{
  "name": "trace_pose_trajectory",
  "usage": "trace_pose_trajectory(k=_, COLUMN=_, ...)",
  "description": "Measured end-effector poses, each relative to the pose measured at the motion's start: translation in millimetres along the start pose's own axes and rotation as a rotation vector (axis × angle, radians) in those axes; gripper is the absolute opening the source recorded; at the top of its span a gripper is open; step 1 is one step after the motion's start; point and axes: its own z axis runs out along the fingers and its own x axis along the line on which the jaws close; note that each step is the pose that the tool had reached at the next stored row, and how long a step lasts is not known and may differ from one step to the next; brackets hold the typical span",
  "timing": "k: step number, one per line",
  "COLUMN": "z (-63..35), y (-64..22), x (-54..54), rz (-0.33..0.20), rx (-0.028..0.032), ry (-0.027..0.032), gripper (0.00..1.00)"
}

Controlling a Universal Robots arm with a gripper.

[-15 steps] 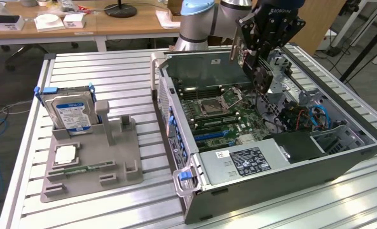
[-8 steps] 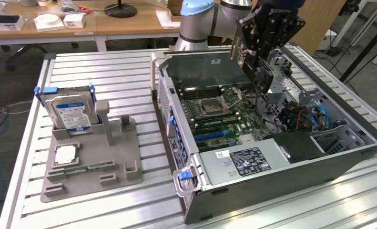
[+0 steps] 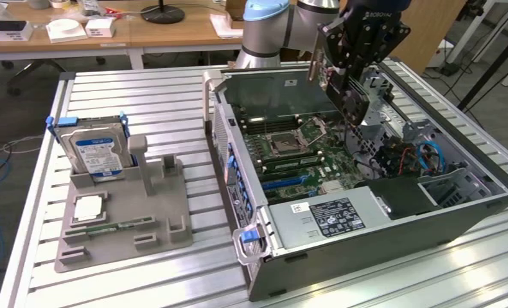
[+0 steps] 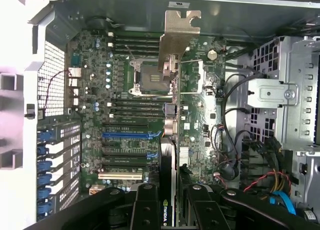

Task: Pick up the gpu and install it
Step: 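Insert the gpu into the slot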

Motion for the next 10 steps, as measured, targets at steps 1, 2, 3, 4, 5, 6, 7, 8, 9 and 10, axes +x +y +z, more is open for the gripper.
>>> trace_pose_trajectory(k=1, z=0.0, y=0.0, x=0.0, rz=-0.004, rx=-0.0003, ry=0.0001, gripper=0.26)
trace_pose_trajectory(k=2, z=0.0, y=0.0, x=0.0, rz=-0.008, rx=-0.0003, ry=0.0003, gripper=0.26)
trace_pose_trajectory(k=3, z=0.0, y=0.0, x=0.0, rz=-0.012, rx=-0.0005, ry=0.0005, gripper=0.26)
trace_pose_trajectory(k=4, z=0.0, y=0.0, x=0.0, rz=-0.016, rx=-0.0007, ry=0.0007, gripper=0.26)
trace_pose_trajectory(k=5, z=0.0, y=0.0, x=0.0, rz=-0.02, rx=-0.0008, ry=0.0008, gripper=0.26)
trace_pose_trajectory(k=6, z=0.0, y=0.0, x=0.0, rz=-0.024, rx=-0.001, ry=0.001, gripper=0.26)
trace_pose_trajectory(k=7, z=0.0, y=0.0, x=0.0, rz=-0.028, rx=-0.0012, ry=0.0011, gripper=0.26)
trace_pose_trajectory(k=8, z=0.0, y=0.0, x=0.0, rz=-0.032, rx=-0.0013, ry=0.0013, gripper=0.26)
trace_pose_trajectory(k=9, z=0.0, y=0.0, x=0.0, rz=-0.035, rx=-0.0015, ry=0.0015, gripper=0.26)
trace_pose_trajectory(k=10, z=0.0, y=0.0, x=0.0, rz=-0.039, rx=-0.0016, ry=0.0016, gripper=0.26)
